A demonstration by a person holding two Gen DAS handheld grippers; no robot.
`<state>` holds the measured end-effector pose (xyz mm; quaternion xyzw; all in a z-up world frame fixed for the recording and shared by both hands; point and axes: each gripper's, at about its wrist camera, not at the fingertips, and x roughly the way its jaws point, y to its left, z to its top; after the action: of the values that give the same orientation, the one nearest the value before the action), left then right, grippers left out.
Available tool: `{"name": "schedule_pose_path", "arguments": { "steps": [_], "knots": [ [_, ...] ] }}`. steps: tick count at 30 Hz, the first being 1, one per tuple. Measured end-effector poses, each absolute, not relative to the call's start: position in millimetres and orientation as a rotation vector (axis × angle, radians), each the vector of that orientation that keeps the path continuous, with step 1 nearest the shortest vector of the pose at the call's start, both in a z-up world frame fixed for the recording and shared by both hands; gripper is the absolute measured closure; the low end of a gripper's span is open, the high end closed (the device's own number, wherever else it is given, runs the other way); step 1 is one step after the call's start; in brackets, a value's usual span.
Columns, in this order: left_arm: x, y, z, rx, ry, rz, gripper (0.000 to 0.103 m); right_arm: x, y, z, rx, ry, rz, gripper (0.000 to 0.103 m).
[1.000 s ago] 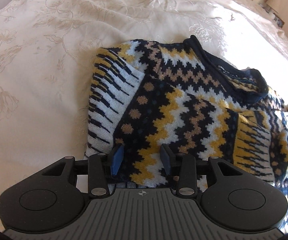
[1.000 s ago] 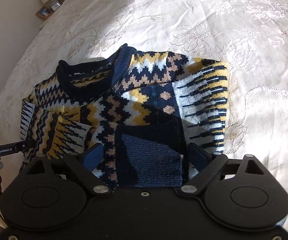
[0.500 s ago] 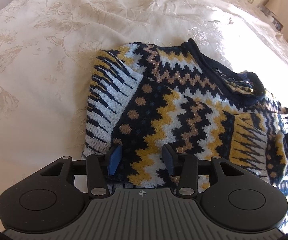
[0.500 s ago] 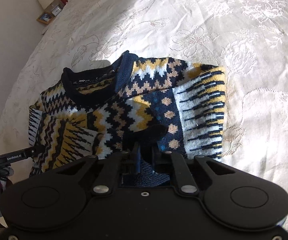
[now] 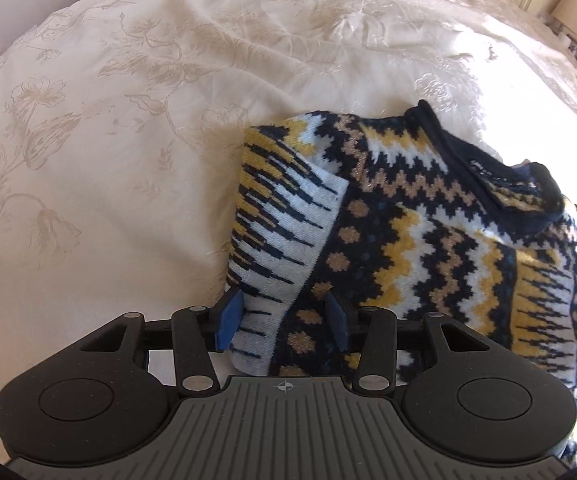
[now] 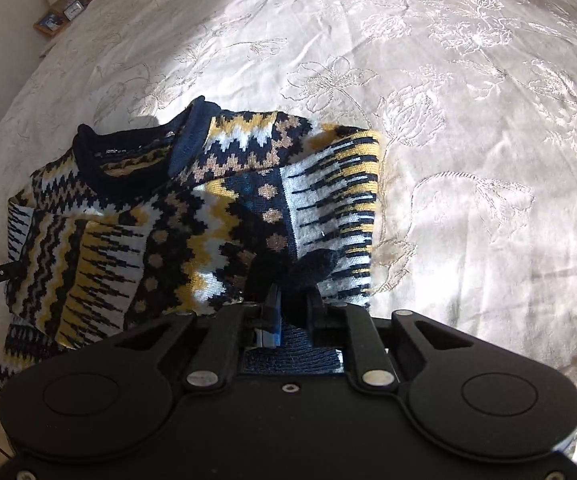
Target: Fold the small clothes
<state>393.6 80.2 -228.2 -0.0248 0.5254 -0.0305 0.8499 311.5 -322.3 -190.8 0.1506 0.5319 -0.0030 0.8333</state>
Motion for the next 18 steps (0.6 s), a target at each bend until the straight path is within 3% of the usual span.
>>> {"name": "schedule_pose_path", "arguments": {
  "steps": [3,5,10,18],
  "knots": [
    [395,95,-235,-0.106,1.132,-0.038,0.048,310,-326,-193,0.323,1.131,-0.041,0.073],
    [393,103,-234,-0.148,1.131,-0.026,0.048,309,-328,-192,0.313,1.131,-0.063,0.071],
    [386,105,-228,-0.133,1.114,-0.020,0.048,305,-334,-188,0.288,1.129,-0.143,0.047],
    [368,111,-209,-0.151,1.074,0.007,0.049,293,-339,-175,0.298,1.095,-0.174,0.044]
  ]
}}
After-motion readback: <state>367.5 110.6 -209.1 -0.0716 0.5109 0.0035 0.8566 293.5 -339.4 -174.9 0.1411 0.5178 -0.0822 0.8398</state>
